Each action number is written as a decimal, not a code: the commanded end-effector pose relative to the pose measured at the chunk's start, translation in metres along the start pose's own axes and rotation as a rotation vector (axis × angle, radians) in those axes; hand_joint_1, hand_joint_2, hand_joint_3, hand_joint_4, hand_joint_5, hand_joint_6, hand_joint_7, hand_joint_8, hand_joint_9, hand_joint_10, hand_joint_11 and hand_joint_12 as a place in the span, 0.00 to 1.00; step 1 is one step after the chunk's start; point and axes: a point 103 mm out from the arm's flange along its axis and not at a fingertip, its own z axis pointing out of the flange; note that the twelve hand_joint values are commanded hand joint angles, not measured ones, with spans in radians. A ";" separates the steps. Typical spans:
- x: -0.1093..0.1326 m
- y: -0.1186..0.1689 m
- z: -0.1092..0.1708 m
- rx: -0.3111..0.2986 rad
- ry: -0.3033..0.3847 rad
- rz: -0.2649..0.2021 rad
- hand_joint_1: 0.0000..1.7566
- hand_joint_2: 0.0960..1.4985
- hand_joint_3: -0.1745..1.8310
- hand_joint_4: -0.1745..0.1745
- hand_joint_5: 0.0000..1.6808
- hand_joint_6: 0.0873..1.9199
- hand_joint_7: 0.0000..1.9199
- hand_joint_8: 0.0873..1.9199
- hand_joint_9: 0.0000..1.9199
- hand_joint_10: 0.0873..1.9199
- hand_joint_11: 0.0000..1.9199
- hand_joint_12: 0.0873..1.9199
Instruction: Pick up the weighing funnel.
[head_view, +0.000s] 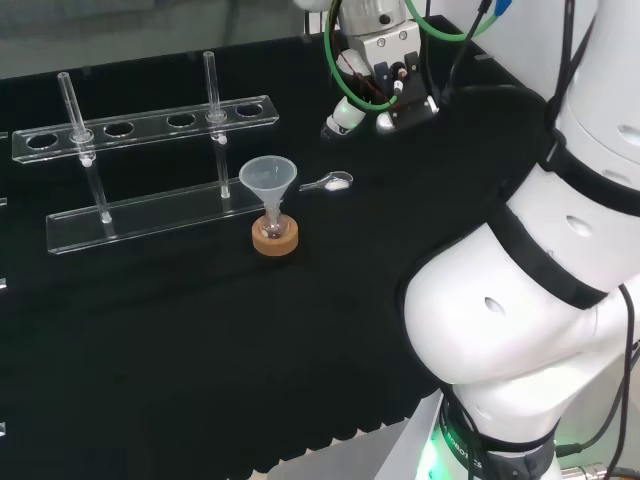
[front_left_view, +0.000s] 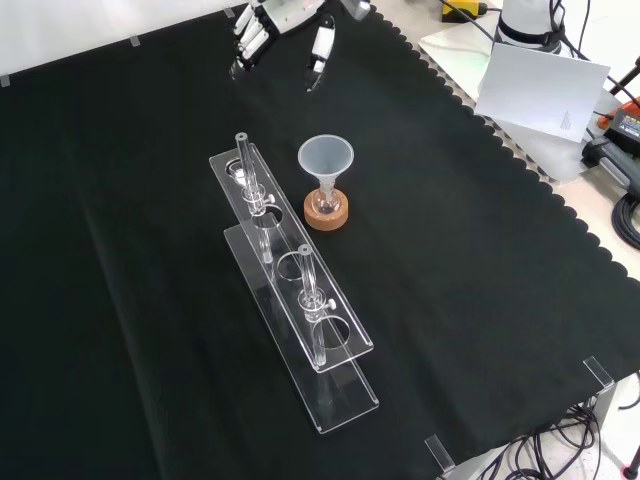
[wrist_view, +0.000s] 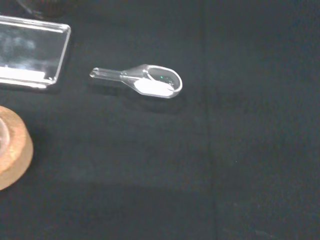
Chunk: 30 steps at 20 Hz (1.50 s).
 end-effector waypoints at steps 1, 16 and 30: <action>-0.009 0.033 0.025 0.031 0.015 0.027 0.43 0.55 0.05 0.40 0.24 0.00 0.22 0.32 0.39 0.25 0.25 0.67; -0.001 0.081 0.094 0.112 0.125 -0.038 0.44 0.57 0.03 0.42 0.27 0.00 0.25 0.32 0.41 0.23 0.27 0.65; -0.013 0.112 0.131 0.174 0.155 -0.058 0.43 0.58 0.01 0.42 0.29 0.00 0.25 0.32 0.41 0.22 0.27 0.65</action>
